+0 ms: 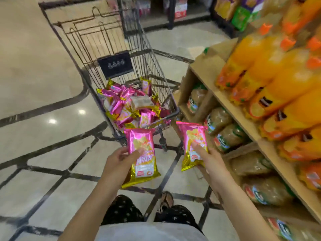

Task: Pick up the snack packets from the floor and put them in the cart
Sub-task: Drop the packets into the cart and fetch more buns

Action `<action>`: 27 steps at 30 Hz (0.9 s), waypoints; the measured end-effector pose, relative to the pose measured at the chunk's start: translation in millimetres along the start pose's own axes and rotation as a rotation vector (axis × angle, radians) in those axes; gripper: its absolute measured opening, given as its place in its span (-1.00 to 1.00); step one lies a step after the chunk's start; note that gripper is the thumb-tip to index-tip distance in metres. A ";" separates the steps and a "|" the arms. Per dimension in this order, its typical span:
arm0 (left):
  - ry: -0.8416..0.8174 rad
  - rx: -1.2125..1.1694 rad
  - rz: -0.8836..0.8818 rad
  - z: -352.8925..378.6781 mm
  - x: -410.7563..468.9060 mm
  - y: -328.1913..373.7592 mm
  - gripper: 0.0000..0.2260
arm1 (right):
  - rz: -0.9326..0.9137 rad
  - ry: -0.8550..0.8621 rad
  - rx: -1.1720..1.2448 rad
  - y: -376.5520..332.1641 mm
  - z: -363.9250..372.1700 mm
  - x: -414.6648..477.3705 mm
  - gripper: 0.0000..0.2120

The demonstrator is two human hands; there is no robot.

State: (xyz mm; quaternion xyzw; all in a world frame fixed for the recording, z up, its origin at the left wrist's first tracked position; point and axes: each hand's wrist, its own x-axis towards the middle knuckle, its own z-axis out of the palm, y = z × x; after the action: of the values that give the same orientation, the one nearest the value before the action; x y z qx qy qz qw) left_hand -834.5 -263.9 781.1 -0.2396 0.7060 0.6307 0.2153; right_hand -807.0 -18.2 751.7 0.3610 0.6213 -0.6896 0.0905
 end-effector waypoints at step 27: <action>-0.154 0.476 0.119 -135.7 397.6 210.1 -0.73 | 0.378 0.299 0.060 -52.0 281.9 173.7 -0.17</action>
State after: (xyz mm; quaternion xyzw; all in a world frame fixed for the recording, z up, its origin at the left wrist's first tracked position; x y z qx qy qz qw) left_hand -1278.0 -406.4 720.8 -0.0915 0.8289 0.4748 0.2813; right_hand -1071.1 -210.9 677.7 0.5713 0.5284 -0.6176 0.1139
